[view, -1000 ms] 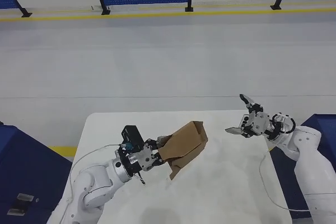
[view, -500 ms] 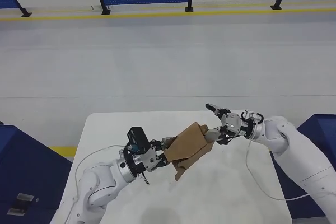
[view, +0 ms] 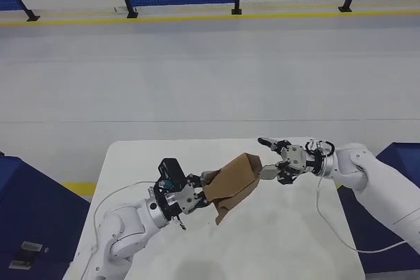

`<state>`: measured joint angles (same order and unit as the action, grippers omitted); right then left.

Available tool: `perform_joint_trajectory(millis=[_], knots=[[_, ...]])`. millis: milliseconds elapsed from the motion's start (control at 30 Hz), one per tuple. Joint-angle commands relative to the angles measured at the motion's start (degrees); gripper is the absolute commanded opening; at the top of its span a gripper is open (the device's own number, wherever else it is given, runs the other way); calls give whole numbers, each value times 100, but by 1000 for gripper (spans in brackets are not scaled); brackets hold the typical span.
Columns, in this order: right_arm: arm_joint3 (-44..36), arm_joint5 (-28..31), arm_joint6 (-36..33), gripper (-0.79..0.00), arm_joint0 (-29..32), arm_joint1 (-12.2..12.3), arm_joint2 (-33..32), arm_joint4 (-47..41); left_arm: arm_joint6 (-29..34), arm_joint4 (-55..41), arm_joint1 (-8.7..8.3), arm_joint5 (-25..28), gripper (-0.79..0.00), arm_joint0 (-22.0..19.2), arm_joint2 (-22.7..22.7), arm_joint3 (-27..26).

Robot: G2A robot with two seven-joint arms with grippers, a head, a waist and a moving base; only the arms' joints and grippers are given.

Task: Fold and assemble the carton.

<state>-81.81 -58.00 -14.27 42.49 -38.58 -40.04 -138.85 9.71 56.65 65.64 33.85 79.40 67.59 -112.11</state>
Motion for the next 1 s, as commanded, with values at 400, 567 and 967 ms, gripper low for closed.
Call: perform_joint_trajectory(millis=[400,567,967], knots=[[57,0,-1133,-428,-546,232,803,860,47,-31,-8,18,-785,27,-70,24],[-6,0,-1517,-446,-704,324,1093,1207,87,-71,-12,34,-785,34,-94,16],[46,0,-2200,-563,-1040,451,1680,1648,221,-295,-17,171,-785,28,-216,66]])
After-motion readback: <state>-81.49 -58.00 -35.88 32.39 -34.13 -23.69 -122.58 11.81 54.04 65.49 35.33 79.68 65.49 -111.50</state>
